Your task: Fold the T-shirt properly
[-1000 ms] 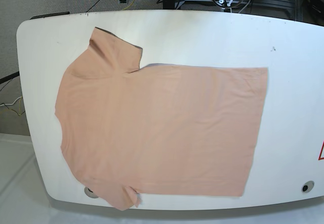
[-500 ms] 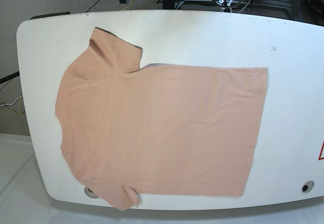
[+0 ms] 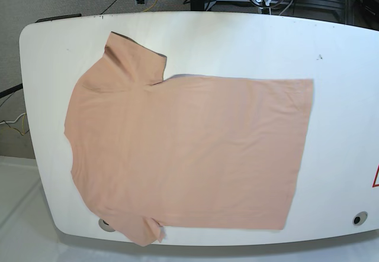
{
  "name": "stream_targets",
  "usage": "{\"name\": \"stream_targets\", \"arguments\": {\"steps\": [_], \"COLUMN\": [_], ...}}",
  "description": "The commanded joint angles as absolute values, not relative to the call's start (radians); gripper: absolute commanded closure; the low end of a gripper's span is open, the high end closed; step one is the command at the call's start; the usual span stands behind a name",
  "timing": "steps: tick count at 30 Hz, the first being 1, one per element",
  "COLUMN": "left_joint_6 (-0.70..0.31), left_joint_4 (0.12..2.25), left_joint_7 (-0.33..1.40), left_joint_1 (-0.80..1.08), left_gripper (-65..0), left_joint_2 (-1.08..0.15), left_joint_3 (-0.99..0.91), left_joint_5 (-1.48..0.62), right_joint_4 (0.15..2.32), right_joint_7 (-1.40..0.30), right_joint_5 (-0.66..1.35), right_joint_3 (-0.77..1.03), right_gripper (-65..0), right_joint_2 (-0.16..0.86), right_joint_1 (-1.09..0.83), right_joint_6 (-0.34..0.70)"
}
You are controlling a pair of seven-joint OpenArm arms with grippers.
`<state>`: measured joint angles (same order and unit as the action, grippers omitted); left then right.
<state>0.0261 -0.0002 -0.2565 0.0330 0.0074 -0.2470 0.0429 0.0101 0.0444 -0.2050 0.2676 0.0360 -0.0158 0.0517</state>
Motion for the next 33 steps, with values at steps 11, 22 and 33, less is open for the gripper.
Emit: {"name": "stream_targets", "arguments": {"steps": [11, 22, 33], "left_joint_6": [0.030, 0.030, 0.028], "left_joint_4": [0.011, 0.001, 0.002], "left_joint_7": [-0.270, -0.279, -0.275], "left_joint_1": [0.061, 0.059, 0.058], "left_gripper": [0.0, 0.0, 0.0], "left_joint_2": [0.003, 0.003, 0.006], "left_joint_3": [-0.241, -0.239, -0.237], "left_joint_5": [0.038, 0.040, 0.040], "right_joint_4": [0.013, 0.013, 0.016], "right_joint_7": [0.045, 0.071, 0.065], "right_joint_5": [-0.212, -0.211, -0.209], "right_joint_3": [0.263, 0.265, 0.261], "right_gripper": [0.0, 0.0, -0.1], "right_joint_2": [0.056, 0.055, 0.057], "right_joint_1": [-0.031, -0.035, -0.042], "right_joint_6": [0.057, 0.057, 0.056]}}
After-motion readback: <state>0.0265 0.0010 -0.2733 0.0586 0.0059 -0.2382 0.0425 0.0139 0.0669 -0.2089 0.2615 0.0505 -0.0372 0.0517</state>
